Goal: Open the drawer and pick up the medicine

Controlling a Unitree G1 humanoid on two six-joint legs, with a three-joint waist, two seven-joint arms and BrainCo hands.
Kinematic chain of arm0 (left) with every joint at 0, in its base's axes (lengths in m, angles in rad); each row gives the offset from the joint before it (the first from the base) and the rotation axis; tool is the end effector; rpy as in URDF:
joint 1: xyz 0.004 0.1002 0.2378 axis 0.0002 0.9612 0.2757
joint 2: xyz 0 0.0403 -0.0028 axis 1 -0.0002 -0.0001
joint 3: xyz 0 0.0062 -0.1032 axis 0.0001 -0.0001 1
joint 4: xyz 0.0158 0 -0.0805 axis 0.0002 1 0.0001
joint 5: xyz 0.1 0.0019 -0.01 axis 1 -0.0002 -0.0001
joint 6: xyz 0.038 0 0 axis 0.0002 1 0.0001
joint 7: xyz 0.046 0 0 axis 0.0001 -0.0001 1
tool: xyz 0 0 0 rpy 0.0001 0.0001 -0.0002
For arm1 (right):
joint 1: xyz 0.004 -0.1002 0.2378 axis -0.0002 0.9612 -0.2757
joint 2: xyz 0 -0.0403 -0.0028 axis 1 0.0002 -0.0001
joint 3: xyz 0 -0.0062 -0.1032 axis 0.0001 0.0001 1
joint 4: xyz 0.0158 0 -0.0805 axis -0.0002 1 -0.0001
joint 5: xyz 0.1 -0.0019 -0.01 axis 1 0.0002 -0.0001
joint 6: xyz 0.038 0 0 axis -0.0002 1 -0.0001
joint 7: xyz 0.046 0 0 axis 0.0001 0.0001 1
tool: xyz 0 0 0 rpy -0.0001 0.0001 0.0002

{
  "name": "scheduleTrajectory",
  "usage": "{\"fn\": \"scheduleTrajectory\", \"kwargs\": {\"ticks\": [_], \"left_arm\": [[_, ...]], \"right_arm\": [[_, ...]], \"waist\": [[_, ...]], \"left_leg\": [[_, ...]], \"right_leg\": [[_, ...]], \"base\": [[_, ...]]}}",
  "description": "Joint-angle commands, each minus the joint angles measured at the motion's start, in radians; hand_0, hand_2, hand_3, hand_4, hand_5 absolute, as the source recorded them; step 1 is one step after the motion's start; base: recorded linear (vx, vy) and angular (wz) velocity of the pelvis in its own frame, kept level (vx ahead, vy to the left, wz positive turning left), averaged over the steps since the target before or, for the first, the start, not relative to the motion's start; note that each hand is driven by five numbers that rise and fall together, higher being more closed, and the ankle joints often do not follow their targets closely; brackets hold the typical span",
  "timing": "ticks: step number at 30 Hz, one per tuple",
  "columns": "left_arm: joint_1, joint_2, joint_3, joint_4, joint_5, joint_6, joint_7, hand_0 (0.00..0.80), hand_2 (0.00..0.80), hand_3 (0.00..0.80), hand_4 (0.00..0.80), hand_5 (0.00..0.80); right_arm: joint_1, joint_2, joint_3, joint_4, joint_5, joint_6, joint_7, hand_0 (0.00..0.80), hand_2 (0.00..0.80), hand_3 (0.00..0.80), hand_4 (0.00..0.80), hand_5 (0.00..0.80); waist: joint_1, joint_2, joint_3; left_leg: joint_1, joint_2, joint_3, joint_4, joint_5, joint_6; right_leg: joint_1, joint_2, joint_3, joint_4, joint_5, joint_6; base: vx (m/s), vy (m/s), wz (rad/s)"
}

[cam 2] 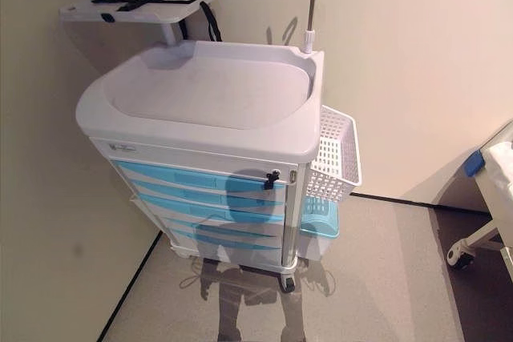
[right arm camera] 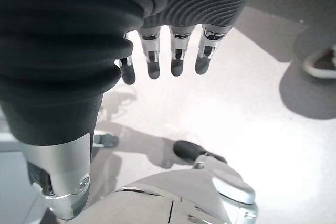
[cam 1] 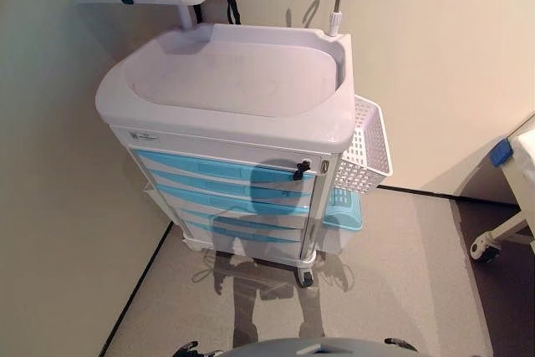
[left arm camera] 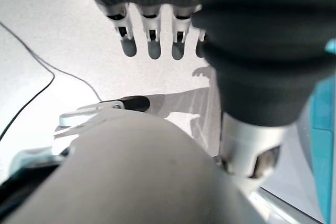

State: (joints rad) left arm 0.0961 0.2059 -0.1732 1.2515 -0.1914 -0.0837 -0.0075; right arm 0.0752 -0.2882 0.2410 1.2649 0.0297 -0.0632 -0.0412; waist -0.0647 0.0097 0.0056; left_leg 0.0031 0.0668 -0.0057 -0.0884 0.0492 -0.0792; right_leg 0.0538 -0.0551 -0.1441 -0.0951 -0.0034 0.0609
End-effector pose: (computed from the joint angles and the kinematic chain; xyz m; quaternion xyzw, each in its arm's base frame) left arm 0.0350 0.2127 -0.1227 0.0510 0.5903 0.0492 0.8041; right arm 0.0387 -0.2373 -0.1169 -0.1796 0.5966 -0.0098 0.7822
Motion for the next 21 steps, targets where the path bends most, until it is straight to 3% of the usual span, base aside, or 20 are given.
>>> {"fn": "scheduleTrajectory", "kwargs": {"ticks": [1, 8, 18, 21], "left_arm": [[-0.092, 0.022, 0.033, -0.013, -0.061, -0.038, 0.017, 0.0, 0.0, 0.0, 0.0, 0.0], [-0.153, 0.062, 0.016, -0.12, -0.094, -0.066, 0.056, 0.0, 0.0, 0.0, 0.0, 0.0], [-0.243, 0.146, 0.012, -0.232, -0.079, -0.086, 0.119, 0.0, 0.0, 0.0, 0.0, 0.0], [-0.267, 0.15, 0.039, -0.336, -0.216, -0.115, 0.108, 0.0, 0.0, 0.0, 0.0, 0.0]], "right_arm": [[-0.101, 0.001, 0.002, 0.017, 0.005, -0.024, -0.012, 0.0, 0.0, 0.0, 0.0, 0.0], [-0.146, -0.015, 0.023, -0.017, 0.016, -0.034, -0.03, 0.0, 0.0, 0.0, 0.0, 0.0], [-0.21, -0.05, 0.03, -0.042, 0.023, -0.04, -0.055, 0.0, 0.0, 0.0, 0.0, 0.0], [-0.23, -0.061, 0.034, -0.059, 0.035, -0.047, -0.059, 0.0, 0.0, 0.0, 0.0, 0.0]], "waist": [[0.008, -0.06, 0.082], [0.013, -0.079, 0.157], [0.013, -0.088, 0.227], [0.014, -0.082, 0.256]], "left_leg": [[0.005, -0.07, 0.023, 0.016, -0.061, 0.06], [-0.132, -0.084, 0.001, 0.093, -0.062, 0.077], [-0.286, -0.104, 0.006, 0.221, -0.081, 0.084], [-0.376, -0.116, 0.006, 0.313, -0.105, 0.093]], "right_leg": [[-0.051, -0.022, 0.0, 0.046, 0.012, 0.06], [-0.189, -0.038, -0.007, 0.142, 0.012, 0.054], [-0.318, -0.063, 0.009, 0.213, 0.025, 0.059], [-0.404, -0.075, 0.02, 0.291, 0.009, 0.052]], "base": [[-0.066, 0.029, 0.06], [-0.112, 0.036, 0.12], [-0.083, 0.058, 0.04], [-0.108, 0.068, 0.01]]}}
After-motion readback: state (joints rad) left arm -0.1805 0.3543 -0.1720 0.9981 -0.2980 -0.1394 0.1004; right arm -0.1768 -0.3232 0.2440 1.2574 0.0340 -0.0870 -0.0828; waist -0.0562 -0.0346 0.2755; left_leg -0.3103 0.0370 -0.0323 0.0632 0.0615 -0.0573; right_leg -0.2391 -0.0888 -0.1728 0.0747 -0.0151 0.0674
